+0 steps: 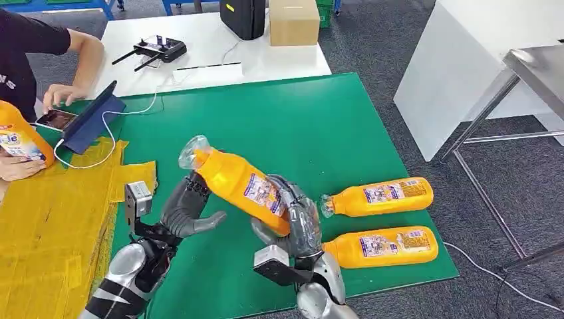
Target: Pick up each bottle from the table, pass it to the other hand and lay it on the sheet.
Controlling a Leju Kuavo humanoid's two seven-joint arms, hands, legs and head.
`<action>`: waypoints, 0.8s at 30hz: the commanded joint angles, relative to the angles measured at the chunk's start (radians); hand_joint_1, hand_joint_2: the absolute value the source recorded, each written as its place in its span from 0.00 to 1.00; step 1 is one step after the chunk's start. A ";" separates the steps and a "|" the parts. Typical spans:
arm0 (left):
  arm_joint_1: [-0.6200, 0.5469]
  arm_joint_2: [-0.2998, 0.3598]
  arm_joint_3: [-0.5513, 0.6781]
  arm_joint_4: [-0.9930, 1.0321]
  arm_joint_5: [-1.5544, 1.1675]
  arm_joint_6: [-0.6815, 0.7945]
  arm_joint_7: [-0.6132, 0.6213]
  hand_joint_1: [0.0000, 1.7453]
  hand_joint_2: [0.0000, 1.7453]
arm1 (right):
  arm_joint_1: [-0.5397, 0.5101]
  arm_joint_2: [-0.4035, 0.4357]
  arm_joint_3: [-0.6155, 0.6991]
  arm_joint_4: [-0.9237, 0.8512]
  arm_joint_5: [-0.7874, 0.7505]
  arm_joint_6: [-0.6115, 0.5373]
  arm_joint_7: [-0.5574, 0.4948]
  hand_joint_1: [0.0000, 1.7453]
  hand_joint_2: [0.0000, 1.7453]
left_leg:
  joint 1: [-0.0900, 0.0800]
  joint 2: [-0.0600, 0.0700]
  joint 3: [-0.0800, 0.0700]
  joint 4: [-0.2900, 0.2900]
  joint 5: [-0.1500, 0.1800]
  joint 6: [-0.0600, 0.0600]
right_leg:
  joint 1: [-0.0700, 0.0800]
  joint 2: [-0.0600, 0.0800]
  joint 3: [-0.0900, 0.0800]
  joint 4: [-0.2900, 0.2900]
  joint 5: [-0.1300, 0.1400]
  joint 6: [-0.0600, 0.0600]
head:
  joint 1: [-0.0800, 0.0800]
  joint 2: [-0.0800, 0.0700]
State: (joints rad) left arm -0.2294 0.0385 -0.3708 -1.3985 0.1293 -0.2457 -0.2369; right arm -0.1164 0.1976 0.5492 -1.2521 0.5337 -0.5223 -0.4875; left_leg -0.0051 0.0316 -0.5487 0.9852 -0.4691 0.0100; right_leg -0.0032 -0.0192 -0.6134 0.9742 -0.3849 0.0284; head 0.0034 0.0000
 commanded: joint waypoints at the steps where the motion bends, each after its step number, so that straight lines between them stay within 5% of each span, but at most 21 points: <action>1: -0.083 0.022 -0.056 0.119 0.037 0.004 0.001 0.00 1.00 | -0.089 -0.023 0.213 0.141 -0.040 0.039 -0.054 1.00 1.00 | 0.001 -0.002 0.003 -0.001 0.000 -0.001 | 0.001 0.001 0.003 -0.001 0.000 0.000 | 0.000 0.000; 13: -0.075 0.014 -0.032 0.127 0.076 0.016 -0.019 0.00 1.00 | -0.081 -0.054 0.235 0.099 -0.163 0.147 -0.050 1.00 1.00 | 0.002 -0.004 0.004 -0.001 -0.001 -0.001 | 0.001 0.000 0.005 -0.001 -0.001 0.000 | 0.000 0.000; 14: -0.073 0.012 -0.027 0.125 0.080 0.019 -0.022 0.08 1.00 | -0.080 -0.054 0.231 0.098 -0.169 0.148 -0.049 1.00 1.00 | 0.001 -0.004 0.004 -0.001 -0.001 -0.001 | 0.001 0.000 0.004 -0.001 -0.001 0.000 | 0.000 0.000; 15: -0.065 0.008 -0.018 0.117 0.088 0.025 -0.027 0.84 1.00 | -0.075 -0.057 0.221 0.094 -0.181 0.151 -0.047 1.00 1.00 | 0.001 -0.003 0.002 -0.001 0.000 -0.001 | 0.001 0.000 0.003 -0.001 -0.001 0.000 | 0.000 0.000; 16: -0.063 0.007 -0.016 0.113 0.090 0.027 -0.028 0.94 1.00 | -0.073 -0.059 0.216 0.094 -0.185 0.154 -0.046 1.00 1.00 | 0.001 -0.004 0.004 -0.001 -0.001 -0.001 | 0.001 0.000 0.005 -0.001 -0.001 0.000 | 0.000 0.000; 17: -0.060 0.006 -0.014 0.111 0.092 0.029 -0.030 1.00 1.00 | -0.072 -0.061 0.213 0.093 -0.189 0.155 -0.046 1.00 1.00 | 0.001 -0.003 0.002 -0.001 0.000 -0.001 | 0.000 0.000 0.003 -0.001 -0.001 0.000 | 0.000 0.000; 24: -0.055 -0.007 0.000 0.099 0.102 0.049 -0.037 1.00 1.00 | -0.068 -0.057 0.200 0.098 -0.193 0.165 -0.046 1.00 1.00 | 0.001 -0.003 0.002 -0.001 0.000 -0.001 | 0.000 -0.001 0.003 -0.001 -0.001 0.000 | 0.000 0.000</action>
State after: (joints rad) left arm -0.2443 0.0446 -0.3979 -1.3462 0.2224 -0.2243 -0.2743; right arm -0.1758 0.1717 0.7088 -1.1849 0.3414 -0.3780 -0.5249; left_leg -0.0053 0.0316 -0.5486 0.9853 -0.4690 0.0100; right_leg -0.0032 -0.0192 -0.6134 0.9741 -0.3849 0.0284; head 0.0038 0.0000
